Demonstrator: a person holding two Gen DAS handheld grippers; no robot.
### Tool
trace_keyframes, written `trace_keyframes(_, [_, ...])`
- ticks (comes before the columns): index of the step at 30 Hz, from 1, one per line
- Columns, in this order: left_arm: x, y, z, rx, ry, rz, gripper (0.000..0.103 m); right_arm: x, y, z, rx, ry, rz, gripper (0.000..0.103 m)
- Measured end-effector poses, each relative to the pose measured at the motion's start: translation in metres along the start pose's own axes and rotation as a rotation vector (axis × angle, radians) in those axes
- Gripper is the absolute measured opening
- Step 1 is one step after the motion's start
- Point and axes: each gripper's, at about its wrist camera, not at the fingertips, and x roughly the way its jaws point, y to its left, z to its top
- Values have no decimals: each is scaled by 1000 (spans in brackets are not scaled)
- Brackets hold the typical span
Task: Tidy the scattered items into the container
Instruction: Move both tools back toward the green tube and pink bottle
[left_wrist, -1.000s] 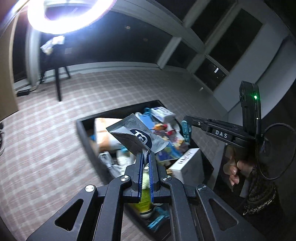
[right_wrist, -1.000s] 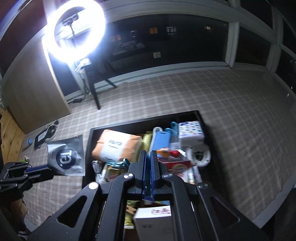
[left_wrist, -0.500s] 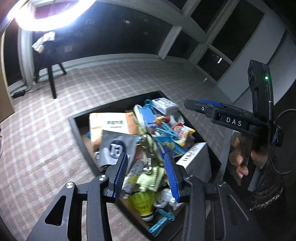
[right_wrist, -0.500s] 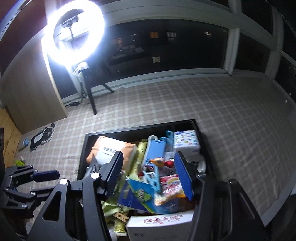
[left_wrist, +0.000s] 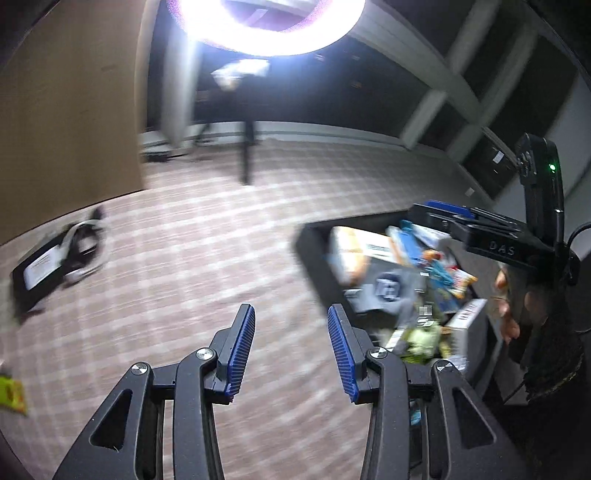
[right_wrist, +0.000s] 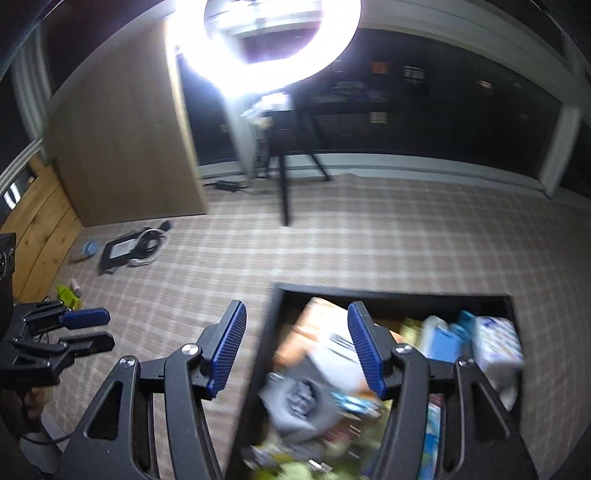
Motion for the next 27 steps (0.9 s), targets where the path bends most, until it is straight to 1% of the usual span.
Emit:
trace_keyframes(5, [-25,66,-18,-93,-24,96,39,33,55,20,-103,31,52,56])
trace_keyframes(8, [-44,109,-33,-154,-43,175,39,52,92,28,-172,65,109,56])
trace_keyframes(11, [-66,157,-55,-262,-64,247,39,69,133,37,-246,87,173,56])
trace_keyframes(14, [-84,200,-77,-379,-83,299,39,85,178,45,-324,118,248,56])
trace_keyframes(15, [-90,217,-88,-435,-92,318,39,91,196,47,-356,129,270,56])
trace_keyframes(18, [-102,254,-114,-570,-111,347,39,108,249,49,-456,160,329,56])
trace_keyframes(22, [-111,289,-143,-706,-137,389,39,130,320,45,-578,199,408,55])
trace_keyframes(24, [-113,302,-153,-758,-147,394,39,143,353,42,-629,226,442,53])
trace_keyframes(26, [-110,314,-159,-808,-155,390,39,157,383,38,-668,257,475,46])
trace_keyframes(27, [-108,318,-161,-828,-159,386,37,165,398,36,-687,276,491,46])
